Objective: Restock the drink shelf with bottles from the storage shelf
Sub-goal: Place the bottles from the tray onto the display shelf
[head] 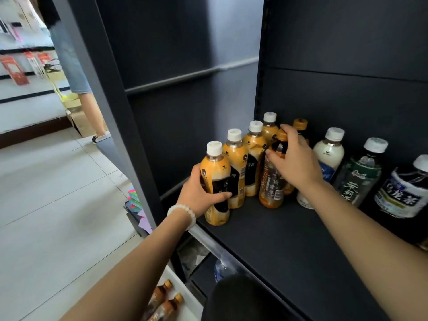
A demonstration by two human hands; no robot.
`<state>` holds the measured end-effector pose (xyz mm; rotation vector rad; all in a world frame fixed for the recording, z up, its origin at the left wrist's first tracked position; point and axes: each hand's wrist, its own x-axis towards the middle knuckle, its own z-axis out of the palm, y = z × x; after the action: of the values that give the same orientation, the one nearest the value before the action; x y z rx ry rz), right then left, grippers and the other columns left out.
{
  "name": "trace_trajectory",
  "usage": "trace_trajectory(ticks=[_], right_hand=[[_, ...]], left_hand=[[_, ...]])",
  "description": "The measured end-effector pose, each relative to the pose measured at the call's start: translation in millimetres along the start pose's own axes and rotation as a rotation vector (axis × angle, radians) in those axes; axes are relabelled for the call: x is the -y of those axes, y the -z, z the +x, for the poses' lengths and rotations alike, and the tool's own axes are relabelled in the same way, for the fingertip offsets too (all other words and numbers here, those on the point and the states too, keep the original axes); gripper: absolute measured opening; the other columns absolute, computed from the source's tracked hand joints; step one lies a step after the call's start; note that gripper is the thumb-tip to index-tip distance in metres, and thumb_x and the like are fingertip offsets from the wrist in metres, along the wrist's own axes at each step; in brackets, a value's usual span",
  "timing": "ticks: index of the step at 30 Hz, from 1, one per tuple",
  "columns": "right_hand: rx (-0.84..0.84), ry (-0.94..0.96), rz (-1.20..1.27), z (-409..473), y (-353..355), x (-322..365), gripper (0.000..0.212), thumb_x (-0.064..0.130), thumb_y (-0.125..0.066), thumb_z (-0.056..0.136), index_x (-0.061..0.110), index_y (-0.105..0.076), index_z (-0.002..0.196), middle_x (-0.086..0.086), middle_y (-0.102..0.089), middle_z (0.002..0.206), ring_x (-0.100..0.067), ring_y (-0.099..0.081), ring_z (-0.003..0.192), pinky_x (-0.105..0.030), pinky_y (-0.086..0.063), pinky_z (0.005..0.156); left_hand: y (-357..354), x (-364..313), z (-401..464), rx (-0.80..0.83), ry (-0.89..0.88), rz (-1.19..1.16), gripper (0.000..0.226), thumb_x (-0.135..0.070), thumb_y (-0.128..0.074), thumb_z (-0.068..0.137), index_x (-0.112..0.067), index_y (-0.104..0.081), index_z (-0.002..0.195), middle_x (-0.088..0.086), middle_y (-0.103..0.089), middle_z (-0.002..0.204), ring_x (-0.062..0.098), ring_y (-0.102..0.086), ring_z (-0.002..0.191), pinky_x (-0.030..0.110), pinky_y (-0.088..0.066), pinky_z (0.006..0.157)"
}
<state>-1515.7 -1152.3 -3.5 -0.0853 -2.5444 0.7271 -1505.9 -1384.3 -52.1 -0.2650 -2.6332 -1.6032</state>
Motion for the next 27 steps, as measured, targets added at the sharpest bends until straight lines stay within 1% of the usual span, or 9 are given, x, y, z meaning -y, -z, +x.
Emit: trace_trajectory(ticks=[2,5,9,13,18,20,22,24,27], right_hand=[[0.037,-0.003,0.064,-0.2,2.5,-2.7,0.069,0.035,-0.061,0.087,0.029,-0.023,0.144,-0.010,-0.047,0.138,-0.031,-0.047,0.123,-0.044,-0.046,0.093],[0.113,-0.010,0.139,-0.9,8.8,-5.0,0.078,0.029,-0.066,0.082,0.035,-0.019,0.144,-0.006,-0.050,0.135,-0.027,-0.049,0.120,-0.044,-0.046,0.094],[0.186,0.004,0.096,-1.3,16.0,-6.6,0.089,0.020,-0.070,0.078,0.034,-0.014,0.146,-0.007,-0.047,0.137,-0.027,-0.048,0.121,-0.040,-0.045,0.095],[0.122,-0.011,0.031,-1.2,16.2,-5.6,0.087,0.030,-0.075,0.077,0.032,-0.020,0.145,-0.009,-0.042,0.141,-0.029,-0.047,0.123,-0.040,-0.044,0.093],[0.027,-0.042,-0.072,-1.6,10.7,-1.4,0.090,0.044,-0.077,0.072,0.027,-0.023,0.143,-0.015,-0.044,0.136,-0.034,-0.052,0.117,-0.042,-0.047,0.088],[0.041,-0.051,-0.072,-1.5,11.2,-1.6,0.089,0.044,-0.075,0.074,0.028,-0.022,0.143,-0.014,-0.043,0.136,-0.034,-0.052,0.117,-0.041,-0.047,0.087],[0.062,-0.069,-0.047,-1.3,13.1,-2.4,0.086,0.042,-0.073,0.076,0.031,-0.020,0.144,-0.012,-0.041,0.138,-0.032,-0.050,0.119,-0.039,-0.045,0.086],[0.072,-0.066,-0.039,-0.7,15.9,-1.8,0.080,0.041,-0.068,0.080,0.031,-0.021,0.145,-0.009,-0.039,0.141,-0.030,-0.049,0.120,-0.037,-0.043,0.085],[0.089,-0.046,0.002,2.4,20.1,0.6,0.073,0.036,-0.065,0.084,0.026,-0.025,0.144,-0.007,-0.038,0.144,-0.028,-0.046,0.125,-0.039,-0.044,0.091]], left_hand=[[0.1,1.6,0.3,0.030,0.026,0.023,0.081,-0.028,-0.086,0.064,-0.030,-0.036,0.127,-0.014,-0.058,0.109,0.009,-0.056,0.101,0.026,-0.046,0.086],[-2.2,8.5,-1.1,0.050,0.055,0.103,0.076,-0.023,-0.085,0.064,-0.033,-0.035,0.120,-0.008,-0.057,0.113,0.013,-0.056,0.105,0.028,-0.048,0.089],[-6.5,10.3,-3.3,0.012,0.079,0.133,0.070,-0.022,-0.083,0.066,-0.027,-0.039,0.120,-0.006,-0.059,0.108,0.015,-0.060,0.100,0.032,-0.051,0.087],[-5.7,7.7,-2.6,0.010,0.081,0.132,0.069,-0.021,-0.082,0.067,-0.027,-0.039,0.121,-0.006,-0.058,0.107,0.014,-0.058,0.100,0.029,-0.049,0.085],[-5.6,9.5,-4.4,0.033,0.097,0.117,0.070,-0.020,-0.081,0.069,-0.024,-0.038,0.125,-0.004,-0.057,0.113,0.015,-0.057,0.105,0.028,-0.047,0.087],[-5.2,11.0,-3.8,0.045,0.105,0.110,0.074,-0.021,-0.082,0.068,-0.024,-0.037,0.127,-0.002,-0.057,0.118,0.017,-0.056,0.109,0.034,-0.049,0.094],[-5.5,11.7,-3.2,0.047,0.105,0.105,0.075,-0.022,-0.082,0.068,-0.025,-0.037,0.128,-0.002,-0.056,0.120,0.018,-0.056,0.111,0.038,-0.049,0.096],[-6.6,12.0,-2.9,0.038,0.102,0.103,0.074,-0.022,-0.082,0.069,-0.024,-0.038,0.128,-0.002,-0.056,0.119,0.018,-0.056,0.110,0.038,-0.049,0.095],[-8.7,11.3,-3.8,0.019,0.093,0.103,0.073,-0.022,-0.081,0.069,-0.023,-0.038,0.129,-0.003,-0.056,0.117,0.016,-0.055,0.108,0.034,-0.049,0.093]])
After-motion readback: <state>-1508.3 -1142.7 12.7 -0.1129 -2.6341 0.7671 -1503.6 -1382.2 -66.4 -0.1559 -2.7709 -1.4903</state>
